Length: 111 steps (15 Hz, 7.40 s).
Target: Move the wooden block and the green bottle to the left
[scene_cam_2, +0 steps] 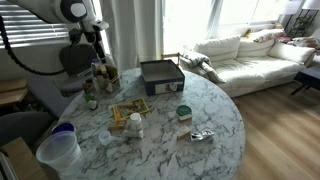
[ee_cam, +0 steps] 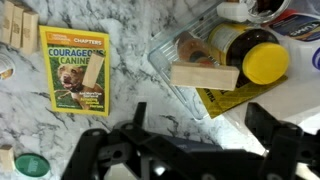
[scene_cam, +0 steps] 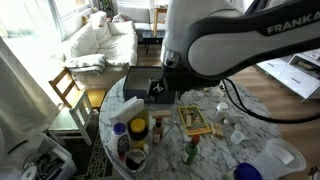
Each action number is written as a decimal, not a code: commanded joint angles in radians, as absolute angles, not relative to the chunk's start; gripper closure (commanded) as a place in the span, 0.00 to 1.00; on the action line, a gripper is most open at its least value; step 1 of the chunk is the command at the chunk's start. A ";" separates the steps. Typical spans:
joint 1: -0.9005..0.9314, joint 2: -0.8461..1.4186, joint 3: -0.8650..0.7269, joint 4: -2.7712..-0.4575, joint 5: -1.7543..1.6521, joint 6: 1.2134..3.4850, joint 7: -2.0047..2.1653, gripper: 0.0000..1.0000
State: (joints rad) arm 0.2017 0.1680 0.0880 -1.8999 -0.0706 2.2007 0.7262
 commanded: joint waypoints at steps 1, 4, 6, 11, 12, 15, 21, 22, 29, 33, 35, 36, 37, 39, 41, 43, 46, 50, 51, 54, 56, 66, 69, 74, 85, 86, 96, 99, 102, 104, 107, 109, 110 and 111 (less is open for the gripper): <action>0.178 0.031 0.094 -2.006 -0.005 2.109 0.711 0.00; 0.167 -0.053 0.103 -2.081 0.052 2.033 0.697 0.00; 0.164 -0.100 0.107 -2.145 0.098 2.012 0.686 0.00; 0.153 -0.159 0.117 -2.301 0.157 2.040 0.721 0.00; 0.150 -0.160 0.123 -2.330 0.142 2.063 0.739 0.00; 0.142 -0.148 0.138 -2.395 0.129 2.157 0.793 0.02; 0.144 -0.127 0.152 -2.473 0.140 2.359 0.859 0.04; 0.144 -0.122 0.155 -2.480 0.129 2.384 0.866 0.03; 0.146 -0.088 0.169 -2.494 0.088 2.474 0.890 0.49; 0.145 -0.080 0.167 -2.493 0.064 2.491 0.903 0.27; 0.146 -0.079 0.167 -2.494 0.057 2.495 0.908 0.20; 0.146 -0.078 0.166 -2.494 0.055 2.497 0.908 0.28; 0.145 -0.078 0.166 -2.494 0.051 2.499 0.910 0.35; 0.146 -0.076 0.166 -2.494 0.046 2.501 0.911 0.46; 0.146 -0.074 0.166 -2.496 0.041 2.501 0.913 0.62; 0.147 -0.072 0.166 -2.495 0.037 2.500 0.913 0.78; 0.144 -0.080 0.162 -2.487 0.032 2.487 0.906 0.92; 0.124 -0.115 0.147 -2.439 0.019 2.421 0.875 0.92; 0.116 -0.126 0.141 -2.415 0.014 2.395 0.856 0.92; 0.088 -0.135 0.125 -2.321 -0.028 2.335 0.791 0.92; 0.071 -0.123 0.114 -2.256 -0.056 2.298 0.730 0.92; 0.052 -0.086 0.110 -2.171 -0.128 2.305 0.703 0.69; 0.047 -0.068 0.101 -2.114 -0.141 2.316 0.651 0.92; 0.053 -0.024 0.090 -2.025 -0.085 2.347 0.522 0.92; 0.060 0.140 0.101 -1.857 0.299 2.348 0.157 0.92; 0.058 0.151 0.102 -1.846 0.312 2.340 0.135 0.92; 0.035 0.205 0.086 -1.721 0.302 2.184 0.005 0.92; 0.026 0.210 0.085 -1.702 0.307 2.137 -0.032 0.92; 0.020 0.214 0.084 -1.695 0.312 2.105 -0.062 0.92; 0.020 0.217 0.086 -1.695 0.315 2.095 -0.074 0.92; 0.020 0.218 0.091 -1.699 0.331 2.093 -0.099 0.92; 0.021 0.219 0.092 -1.702 0.334 2.095 -0.112 0.92; 0.021 0.220 0.093 -1.703 0.333 2.097 -0.118 0.92; 0.022 0.221 0.094 -1.702 0.332 2.093 -0.125 0.92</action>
